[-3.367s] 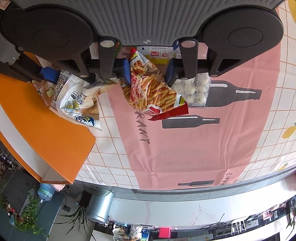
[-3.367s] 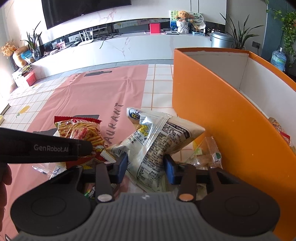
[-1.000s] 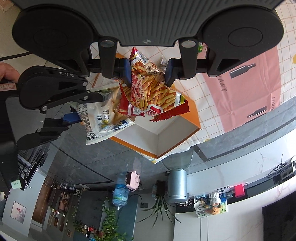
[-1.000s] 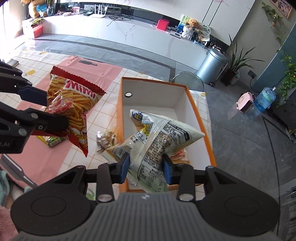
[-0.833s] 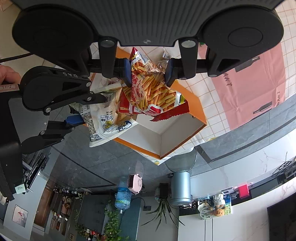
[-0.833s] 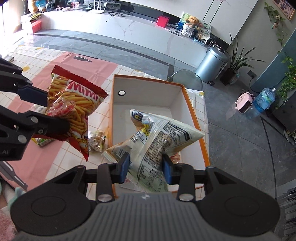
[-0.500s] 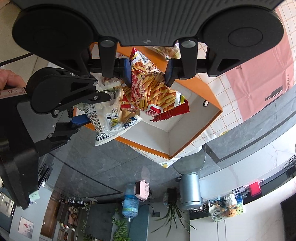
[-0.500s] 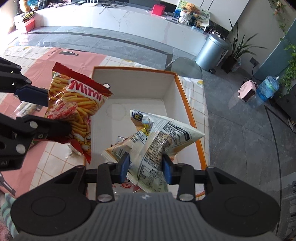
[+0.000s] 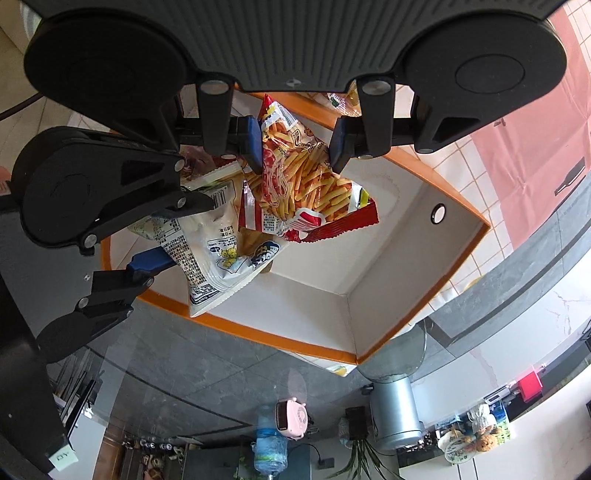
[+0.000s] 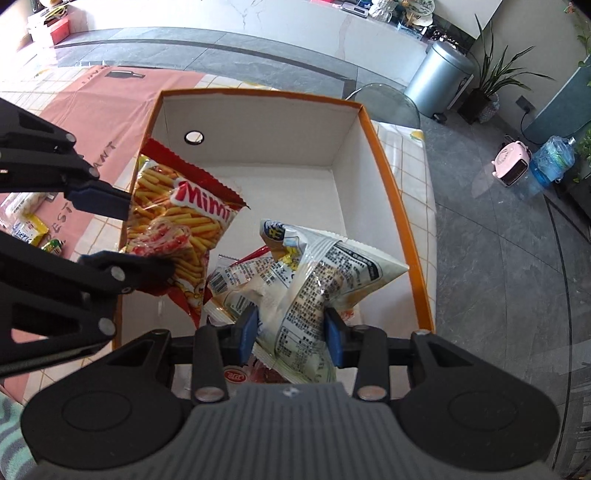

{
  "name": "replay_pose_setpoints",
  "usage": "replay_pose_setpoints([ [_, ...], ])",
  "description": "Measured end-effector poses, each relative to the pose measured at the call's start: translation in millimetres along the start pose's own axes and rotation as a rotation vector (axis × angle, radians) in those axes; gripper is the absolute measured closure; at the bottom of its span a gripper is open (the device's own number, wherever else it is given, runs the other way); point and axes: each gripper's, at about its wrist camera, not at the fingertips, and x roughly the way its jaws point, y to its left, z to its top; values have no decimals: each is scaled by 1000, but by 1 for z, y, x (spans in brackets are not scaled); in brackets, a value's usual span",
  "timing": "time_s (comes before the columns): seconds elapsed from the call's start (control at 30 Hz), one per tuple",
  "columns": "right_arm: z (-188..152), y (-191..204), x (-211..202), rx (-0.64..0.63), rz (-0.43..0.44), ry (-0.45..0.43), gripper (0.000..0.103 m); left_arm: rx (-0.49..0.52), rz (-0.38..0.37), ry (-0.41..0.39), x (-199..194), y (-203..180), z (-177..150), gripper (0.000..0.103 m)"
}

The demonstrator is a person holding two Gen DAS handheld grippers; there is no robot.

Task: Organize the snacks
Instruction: 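Open both tools to drop the two bags into the box and withdraw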

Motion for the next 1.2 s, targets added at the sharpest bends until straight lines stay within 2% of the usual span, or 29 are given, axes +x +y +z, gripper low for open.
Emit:
replay_pose_setpoints([
  [0.3, -1, -6, 32, 23, 18, 58, 66, 31, 12, 61, 29, -5, 5, 62],
  [0.73, -5, -13, 42, 41, 14, 76, 65, 86, 51, 69, 32, -12, 6, 60],
  [0.77, -4, -12, 43, 41, 13, 79, 64, 93, 56, 65, 30, -13, 6, 60],
  [0.87, -3, -12, 41, 48, 5, 88, 54, 115, 56, 54, 24, -16, 4, 55],
  [1.0, -1, -11, 33, 48, -3, 85, 51, 125, 59, 25, 9, -19, 3, 46],
  [1.1, 1, -11, 23, 51, -18, 77, 41, 134, 57, -6, -7, -20, 3, 43],
  [1.2, 2, -10, 10, 66, -21, 58, 40, 129, 57, -39, -25, -19, 1, 38],
])
